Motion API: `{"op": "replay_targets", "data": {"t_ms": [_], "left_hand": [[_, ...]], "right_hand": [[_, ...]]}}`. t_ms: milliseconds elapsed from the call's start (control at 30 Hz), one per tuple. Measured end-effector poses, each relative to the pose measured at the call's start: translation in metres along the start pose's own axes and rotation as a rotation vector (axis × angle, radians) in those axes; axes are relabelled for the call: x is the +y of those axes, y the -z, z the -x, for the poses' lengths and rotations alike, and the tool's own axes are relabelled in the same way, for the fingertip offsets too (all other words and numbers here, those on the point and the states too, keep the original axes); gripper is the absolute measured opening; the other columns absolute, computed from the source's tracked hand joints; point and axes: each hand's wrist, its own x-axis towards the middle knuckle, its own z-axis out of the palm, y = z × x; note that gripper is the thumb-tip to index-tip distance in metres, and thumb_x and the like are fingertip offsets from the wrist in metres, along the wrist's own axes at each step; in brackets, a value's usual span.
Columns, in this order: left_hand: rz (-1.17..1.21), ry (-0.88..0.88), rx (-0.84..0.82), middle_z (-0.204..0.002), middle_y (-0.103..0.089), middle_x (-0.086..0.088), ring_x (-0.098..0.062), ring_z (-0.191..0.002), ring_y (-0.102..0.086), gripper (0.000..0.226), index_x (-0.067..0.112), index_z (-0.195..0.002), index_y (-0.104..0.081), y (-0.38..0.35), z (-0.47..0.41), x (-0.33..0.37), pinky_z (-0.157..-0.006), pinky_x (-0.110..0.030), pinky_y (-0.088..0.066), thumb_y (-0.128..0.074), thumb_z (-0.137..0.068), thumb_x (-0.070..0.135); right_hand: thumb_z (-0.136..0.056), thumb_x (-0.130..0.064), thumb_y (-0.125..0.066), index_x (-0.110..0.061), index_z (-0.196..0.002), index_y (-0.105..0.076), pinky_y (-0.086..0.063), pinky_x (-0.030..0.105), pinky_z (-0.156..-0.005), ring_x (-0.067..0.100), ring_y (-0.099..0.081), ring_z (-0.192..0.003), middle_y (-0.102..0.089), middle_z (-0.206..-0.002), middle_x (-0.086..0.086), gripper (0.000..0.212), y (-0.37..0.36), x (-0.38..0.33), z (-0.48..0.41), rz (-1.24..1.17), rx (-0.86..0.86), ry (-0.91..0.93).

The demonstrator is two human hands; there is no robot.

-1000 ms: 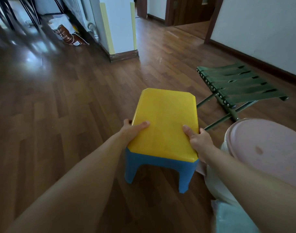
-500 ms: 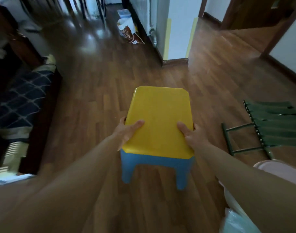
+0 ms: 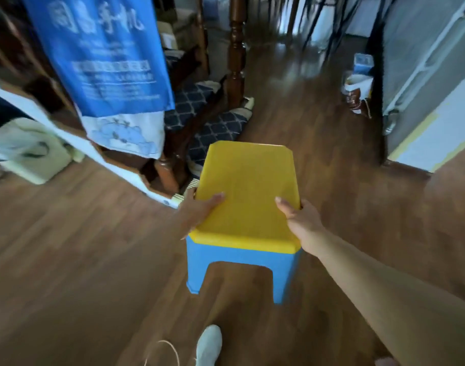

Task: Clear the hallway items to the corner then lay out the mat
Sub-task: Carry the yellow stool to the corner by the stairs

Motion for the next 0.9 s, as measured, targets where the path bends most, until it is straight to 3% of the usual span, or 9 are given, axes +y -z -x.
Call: {"op": "replay_targets", "data": {"t_ms": [167, 200, 267, 367, 533, 667, 800, 900], "left_hand": [[0.013, 0.038, 0.159, -0.124, -0.054, -0.001, -0.02, -0.096, -0.056, 0.09, 0.021, -0.136, -0.035, 0.095, 0.036, -0.002, -0.082, -0.032, -0.045, -0.074, -0.065, 0.06], [0.101, 0.077, 0.338, -0.12, -0.053, 0.001, -0.018, -0.093, -0.055, 0.089, 0.024, -0.136, -0.035, 0.177, 0.062, -0.021, -0.08, -0.031, -0.045, -0.073, -0.065, 0.06], [0.098, 0.118, 0.38, -0.112, -0.05, 0.004, -0.015, -0.085, -0.052, 0.089, 0.029, -0.137, -0.033, 0.201, 0.073, -0.023, -0.073, -0.029, -0.041, -0.071, -0.065, 0.064], [0.103, 0.181, 0.486, -0.126, -0.052, -0.003, -0.02, -0.092, -0.049, 0.09, 0.029, -0.14, -0.03, 0.265, 0.088, -0.042, -0.078, -0.029, -0.039, -0.068, -0.067, 0.066], [0.198, 0.278, 0.669, -0.13, -0.052, -0.007, -0.027, -0.103, -0.054, 0.088, 0.028, -0.14, -0.031, 0.385, 0.097, -0.08, -0.085, -0.034, -0.045, -0.068, -0.069, 0.063], [0.267, 0.308, 0.754, -0.127, -0.052, -0.007, -0.024, -0.093, -0.05, 0.087, 0.027, -0.14, -0.03, 0.468, 0.086, -0.097, -0.079, -0.032, -0.041, -0.067, -0.07, 0.063], [0.32, 0.335, 0.837, -0.127, -0.052, -0.006, -0.028, -0.102, -0.054, 0.087, 0.027, -0.139, -0.031, 0.541, 0.059, -0.106, -0.083, -0.034, -0.044, -0.067, -0.069, 0.064], [0.339, 0.333, 0.872, -0.128, -0.052, -0.006, -0.029, -0.107, -0.054, 0.086, 0.026, -0.138, -0.032, 0.588, 0.033, -0.108, -0.085, -0.033, -0.045, -0.068, -0.069, 0.064]], "right_hand": [[-0.084, -0.047, -0.064, -0.02, -0.123, -0.056, -0.044, 0.03, -0.079, 0.018, -0.058, -0.091, -0.063, -0.107, -0.002, 0.049, -0.069, -0.05, 0.03, 0.089, -0.2, 0.072], [-0.083, -0.049, -0.064, -0.02, -0.124, -0.055, -0.046, 0.032, -0.08, 0.019, -0.059, -0.092, -0.063, -0.107, -0.002, 0.051, -0.147, -0.08, 0.056, 0.188, -0.362, 0.113], [-0.081, -0.052, -0.064, -0.02, -0.125, -0.054, -0.05, 0.037, -0.084, 0.022, -0.061, -0.096, -0.063, -0.11, -0.002, 0.055, -0.169, -0.093, 0.065, 0.206, -0.413, 0.095], [-0.08, -0.051, -0.065, -0.019, -0.125, -0.053, -0.049, 0.047, -0.094, 0.028, -0.06, -0.107, -0.062, -0.12, 0.005, 0.056, -0.238, -0.107, 0.084, 0.236, -0.553, 0.147], [-0.077, -0.055, -0.066, -0.018, -0.121, -0.055, -0.05, 0.04, -0.089, 0.024, -0.06, -0.1, -0.061, -0.112, 0.002, 0.058, -0.386, -0.132, 0.114, 0.362, -0.686, 0.236], [-0.076, -0.057, -0.065, -0.018, -0.113, -0.06, -0.051, 0.038, -0.086, 0.024, -0.061, -0.097, -0.065, -0.109, 0.003, 0.054, -0.493, -0.152, 0.123, 0.443, -0.746, 0.312], [-0.077, -0.053, -0.067, -0.018, -0.111, -0.061, -0.052, 0.034, -0.079, 0.024, -0.064, -0.094, -0.067, -0.107, 0.003, 0.05, -0.589, -0.178, 0.121, 0.447, -0.852, 0.336], [-0.076, -0.052, -0.069, -0.018, -0.11, -0.061, -0.053, 0.04, -0.086, 0.026, -0.064, -0.096, -0.067, -0.106, 0.003, 0.048, -0.652, -0.198, 0.113, 0.456, -0.892, 0.358]]}}
